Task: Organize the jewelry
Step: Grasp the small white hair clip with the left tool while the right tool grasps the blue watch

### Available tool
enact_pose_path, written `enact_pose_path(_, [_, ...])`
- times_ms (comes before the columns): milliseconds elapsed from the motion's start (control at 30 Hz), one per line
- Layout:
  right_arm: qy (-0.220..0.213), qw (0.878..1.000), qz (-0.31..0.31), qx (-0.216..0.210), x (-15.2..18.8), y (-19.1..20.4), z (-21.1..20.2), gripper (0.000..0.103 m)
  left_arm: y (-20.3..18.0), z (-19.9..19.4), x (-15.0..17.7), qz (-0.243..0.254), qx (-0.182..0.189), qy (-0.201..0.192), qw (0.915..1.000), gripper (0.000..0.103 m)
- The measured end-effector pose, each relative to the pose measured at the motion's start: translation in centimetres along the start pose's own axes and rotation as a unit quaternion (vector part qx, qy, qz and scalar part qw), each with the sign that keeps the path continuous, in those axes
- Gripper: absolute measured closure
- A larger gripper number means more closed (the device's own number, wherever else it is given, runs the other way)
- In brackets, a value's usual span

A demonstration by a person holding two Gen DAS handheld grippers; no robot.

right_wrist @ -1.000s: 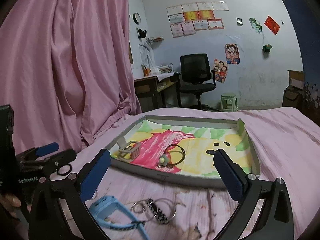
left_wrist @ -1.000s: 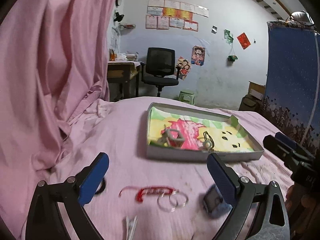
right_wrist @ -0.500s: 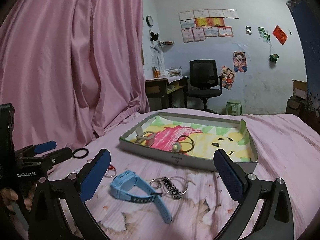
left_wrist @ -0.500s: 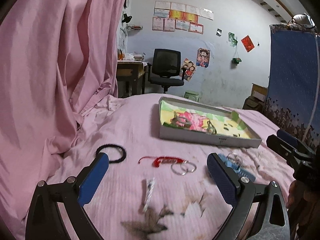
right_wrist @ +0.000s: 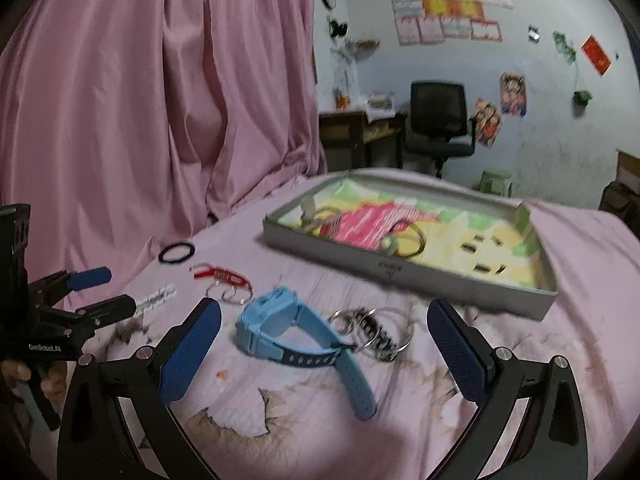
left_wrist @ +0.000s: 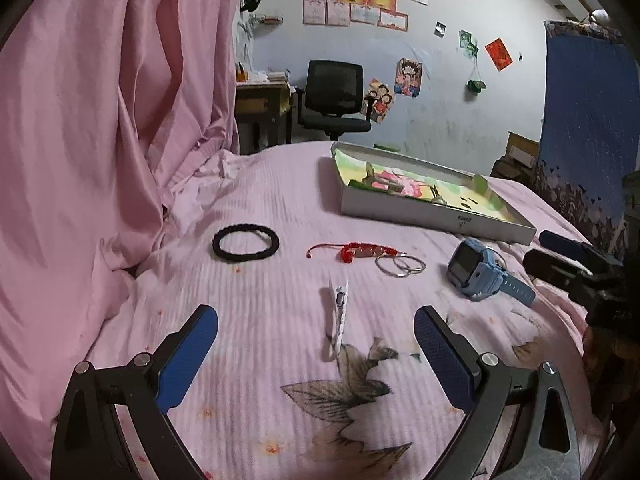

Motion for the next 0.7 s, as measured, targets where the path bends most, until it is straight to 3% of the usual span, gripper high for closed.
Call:
enact_pose_path(100, [0.021,1.000,0.000,-0.011,0.7,0.2,1.0,0.002,0.0,0.3,0.1,0.000,0.010,0.007,0.9999,0.011])
enact_pose_path(167, [0.037,0.999,-0.002,-0.019,1.1,0.4,1.8,0.002,-0.2,0.7,0.2,0.002,0.017,0.017,0.9997,0.022])
enact_pose_path(300, [0.081,0.996,-0.009,-0.043,2.0,1.1,4.0,0.002,-0.5,1.6,0.6,0.005,0.033,0.035,0.9988,0.034])
enact_pose_path(600, [0.118,0.990,-0.001,-0.074,2.3,1.2,6.4,0.002,-1.3,2.3,0.8,0.015,0.038,0.053,0.9977,0.059])
enact_pose_path(700, [0.122,0.989,0.000,-0.085,2.2,1.5,7.1,0.011,-1.5,2.3,0.9,0.019,0.035,0.056,0.9976,0.068])
Point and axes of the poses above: each gripper's, at about its wrist camera, not at the fingertips, and z roughly the way its jaws point, y to its left, x to its underside, the point moved 10 cm from there along z, roughly the way its jaws point, and after that the axes turned 15 degrees about -x, right-handed, at the moved point
